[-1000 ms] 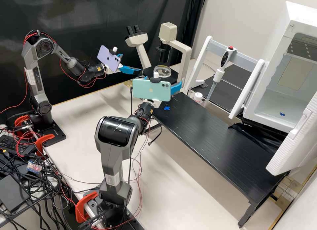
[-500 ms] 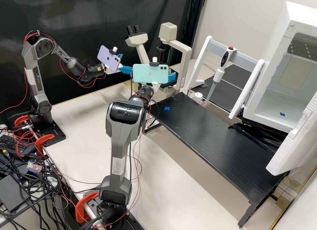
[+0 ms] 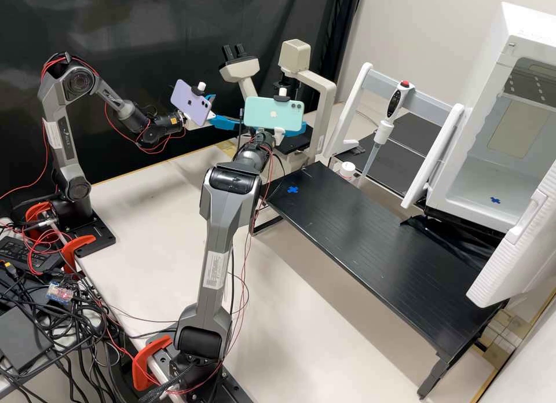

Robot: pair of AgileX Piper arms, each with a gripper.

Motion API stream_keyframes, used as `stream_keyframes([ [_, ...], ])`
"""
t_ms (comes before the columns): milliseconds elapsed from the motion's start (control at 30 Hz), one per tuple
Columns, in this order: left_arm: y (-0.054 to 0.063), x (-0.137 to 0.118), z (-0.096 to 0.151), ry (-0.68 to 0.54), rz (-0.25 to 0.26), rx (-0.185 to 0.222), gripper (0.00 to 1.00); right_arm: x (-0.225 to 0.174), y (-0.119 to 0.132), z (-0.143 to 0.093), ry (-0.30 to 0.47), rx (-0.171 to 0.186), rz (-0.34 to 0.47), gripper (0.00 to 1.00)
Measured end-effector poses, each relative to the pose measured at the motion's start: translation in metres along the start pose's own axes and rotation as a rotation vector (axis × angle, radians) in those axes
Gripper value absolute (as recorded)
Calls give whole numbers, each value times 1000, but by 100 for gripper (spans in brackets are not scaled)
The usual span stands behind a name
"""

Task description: Move the petri dish to the bench

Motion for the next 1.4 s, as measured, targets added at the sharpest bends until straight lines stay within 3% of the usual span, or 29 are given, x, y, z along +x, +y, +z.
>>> stream_keyframes([
  [267, 0, 0, 0, 0, 0, 0, 100, 30, -6, 24, -57, 51, -24, 100],
  [733, 0, 0, 0, 0, 0, 0, 100, 39, -19, 26, -93, 9, 0, 100],
  [933, 0, 0, 0, 0, 0, 0, 100, 38, -30, 16, -80, -14, 1, 100],
  [1400, 0, 0, 0, 0, 0, 0, 100, 56, -43, 17, -131, -10, 15, 100],
])
